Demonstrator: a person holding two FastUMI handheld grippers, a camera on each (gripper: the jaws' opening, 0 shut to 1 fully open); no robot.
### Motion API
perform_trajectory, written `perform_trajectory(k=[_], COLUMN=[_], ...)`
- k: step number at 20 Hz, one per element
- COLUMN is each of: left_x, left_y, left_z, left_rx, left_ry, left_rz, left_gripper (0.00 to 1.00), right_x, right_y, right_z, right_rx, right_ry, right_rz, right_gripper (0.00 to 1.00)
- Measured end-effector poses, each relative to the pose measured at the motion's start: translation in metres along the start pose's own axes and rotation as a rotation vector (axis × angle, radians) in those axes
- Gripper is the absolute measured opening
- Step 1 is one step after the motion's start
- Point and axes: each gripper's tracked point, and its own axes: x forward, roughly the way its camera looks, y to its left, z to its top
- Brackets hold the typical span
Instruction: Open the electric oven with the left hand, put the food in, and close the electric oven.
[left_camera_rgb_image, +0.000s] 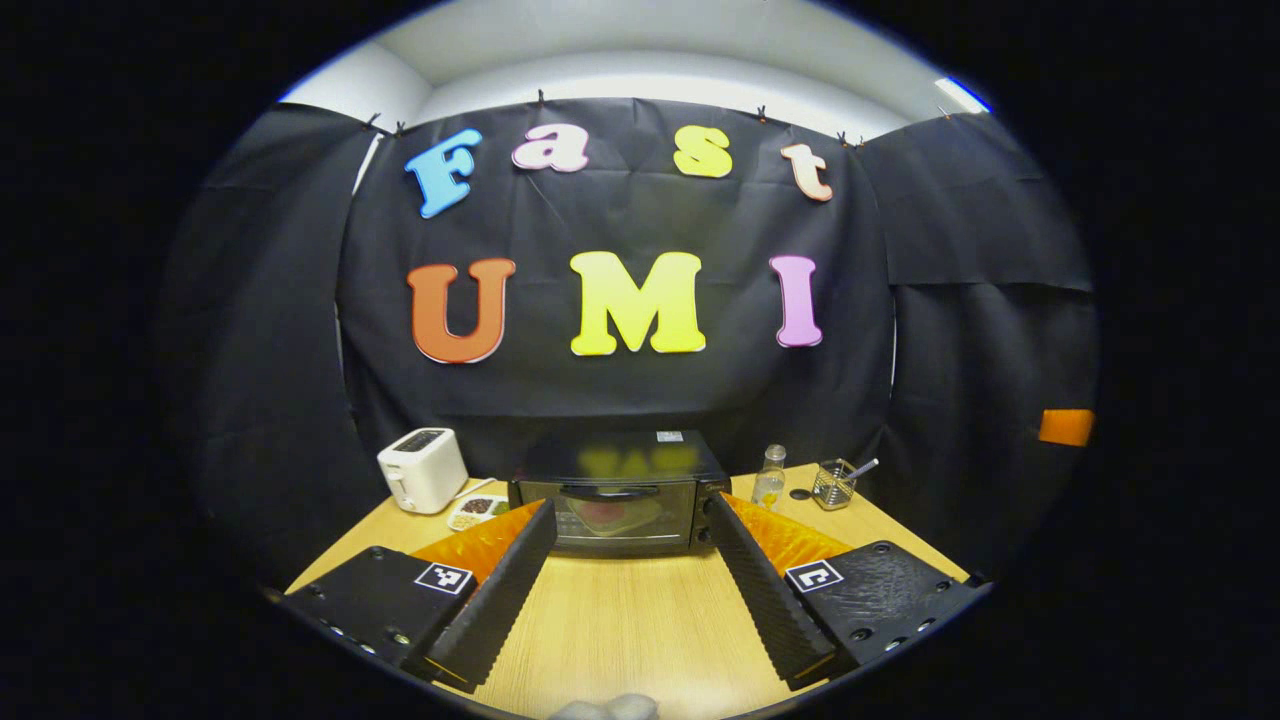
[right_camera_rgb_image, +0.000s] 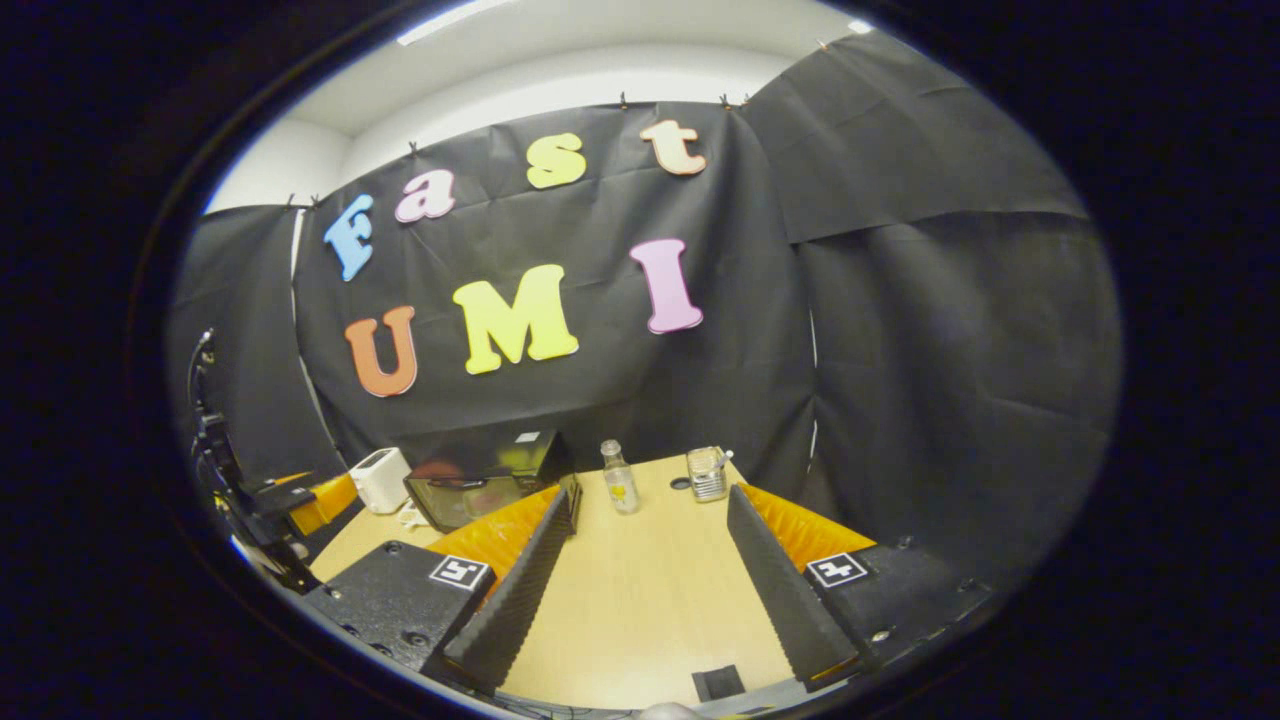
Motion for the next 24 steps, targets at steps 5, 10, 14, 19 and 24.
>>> perform_trajectory(k=[5,10,14,19,24], left_x=[-0.076,-0.117,-0.124,-0.124,-0.124], left_y=[0.006,0.009,0.010,0.021,0.034], left_z=[0.012,0.006,0.012,0.023,0.031], left_rx=[0.048,0.021,-0.003,-0.011,-0.007], left_ry=[-0.047,-0.031,-0.043,-0.049,-0.066], left_rz=[0.097,0.123,0.117,0.099,0.073], left_gripper=[0.98,0.98,0.98,0.98,0.98], right_x=[-0.024,-0.032,-0.046,-0.058,-0.068], right_y=[-0.013,-0.008,0.003,0.029,0.041], right_z=[0.003,-0.009,-0.001,0.003,0.010], right_rx=[-0.056,-0.063,-0.068,-0.130,-0.128], right_ry=[-0.045,-0.029,-0.049,-0.062,-0.088], right_rz=[0.062,0.096,0.107,0.104,0.083], right_gripper=[1.00,1.00,1.00,1.00,0.96])
